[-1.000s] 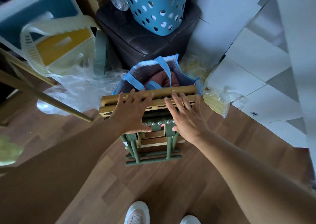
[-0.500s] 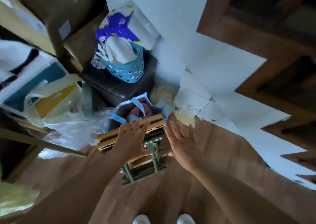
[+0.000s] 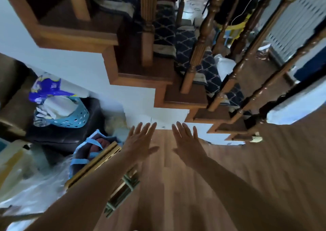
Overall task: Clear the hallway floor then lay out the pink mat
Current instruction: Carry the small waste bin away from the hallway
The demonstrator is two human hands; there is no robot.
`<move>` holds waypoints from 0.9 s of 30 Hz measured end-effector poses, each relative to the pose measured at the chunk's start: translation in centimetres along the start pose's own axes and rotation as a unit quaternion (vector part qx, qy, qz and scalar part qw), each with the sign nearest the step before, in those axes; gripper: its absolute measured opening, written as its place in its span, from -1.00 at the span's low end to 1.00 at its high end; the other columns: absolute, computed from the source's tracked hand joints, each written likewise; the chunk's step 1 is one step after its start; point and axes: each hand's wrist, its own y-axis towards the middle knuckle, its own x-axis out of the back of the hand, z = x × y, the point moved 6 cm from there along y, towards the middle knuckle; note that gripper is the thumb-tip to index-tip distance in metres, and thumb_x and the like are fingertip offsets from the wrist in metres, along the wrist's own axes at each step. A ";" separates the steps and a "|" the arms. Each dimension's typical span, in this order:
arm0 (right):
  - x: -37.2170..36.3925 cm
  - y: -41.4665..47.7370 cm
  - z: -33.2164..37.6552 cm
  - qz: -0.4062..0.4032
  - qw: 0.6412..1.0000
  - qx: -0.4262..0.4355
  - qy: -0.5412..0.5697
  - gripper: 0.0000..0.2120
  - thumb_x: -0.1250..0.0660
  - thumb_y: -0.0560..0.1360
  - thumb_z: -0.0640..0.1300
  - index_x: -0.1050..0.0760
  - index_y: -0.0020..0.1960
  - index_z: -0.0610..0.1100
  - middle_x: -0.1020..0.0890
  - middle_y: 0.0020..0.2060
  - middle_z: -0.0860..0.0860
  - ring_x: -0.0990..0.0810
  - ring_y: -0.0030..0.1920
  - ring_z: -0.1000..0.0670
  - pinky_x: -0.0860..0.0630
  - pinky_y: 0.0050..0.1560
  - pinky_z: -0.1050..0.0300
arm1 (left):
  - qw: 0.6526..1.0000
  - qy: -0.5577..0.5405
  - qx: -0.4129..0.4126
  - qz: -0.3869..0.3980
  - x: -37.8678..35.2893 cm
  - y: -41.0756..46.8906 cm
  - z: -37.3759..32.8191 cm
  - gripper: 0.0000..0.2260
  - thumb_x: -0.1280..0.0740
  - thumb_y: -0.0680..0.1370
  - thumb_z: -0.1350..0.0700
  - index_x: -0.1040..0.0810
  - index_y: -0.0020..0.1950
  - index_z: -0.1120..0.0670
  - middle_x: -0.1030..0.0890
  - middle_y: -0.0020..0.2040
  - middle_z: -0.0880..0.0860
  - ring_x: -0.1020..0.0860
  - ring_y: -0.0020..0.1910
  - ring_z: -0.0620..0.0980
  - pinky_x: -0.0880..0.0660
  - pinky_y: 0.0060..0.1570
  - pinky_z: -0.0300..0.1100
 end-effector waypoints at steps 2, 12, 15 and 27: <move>2.1 -2.4 -3.2 -0.010 0.998 -0.046 0.031 -0.25 -0.19 0.57 0.04 0.20 0.54 -0.13 0.11 0.54 -0.11 0.14 0.53 -0.16 0.23 0.47 -0.14 | 0.999 -0.011 -0.034 -0.020 1.6 0.4 -3.7 -0.27 -0.11 0.55 -0.25 0.22 0.54 -0.01 0.07 0.57 0.04 0.11 0.54 0.08 0.10 0.50 0.02; 9.6 -20.5 -19.9 -0.096 0.956 -0.236 0.148 -0.35 -0.13 0.61 -0.06 0.15 0.52 -0.25 0.04 0.53 -0.15 0.05 0.53 -0.10 0.10 0.47 0.09 | 0.981 -0.135 -0.116 -0.071 6.8 0.2 -26.4 -0.43 -0.18 0.58 -0.13 -0.07 0.52 -0.02 -0.19 0.53 0.00 -0.25 0.47 -0.03 -0.22 0.36 -0.23; 10.5 -27.7 -25.0 -0.105 0.937 -0.292 0.159 -0.37 -0.10 0.61 -0.08 0.15 0.51 -0.27 0.05 0.53 -0.17 0.06 0.53 -0.10 0.15 0.45 0.14 | 0.972 -0.176 -0.151 -0.036 6.7 -0.6 -34.6 -0.45 -0.16 0.59 -0.10 -0.07 0.53 -0.01 -0.21 0.52 0.02 -0.25 0.46 0.00 -0.26 0.33 -0.18; 12.9 -54.5 -39.2 -0.191 0.834 -0.475 0.209 -0.46 -0.06 0.63 -0.15 0.06 0.51 -0.30 -0.08 0.51 -0.20 -0.07 0.51 -0.12 0.03 0.40 0.22 | 0.929 -0.218 -0.297 0.027 4.1 -6.7 -65.5 -0.50 -0.17 0.61 0.00 -0.17 0.51 0.12 -0.29 0.47 0.16 -0.26 0.45 0.09 -0.17 0.36 -0.15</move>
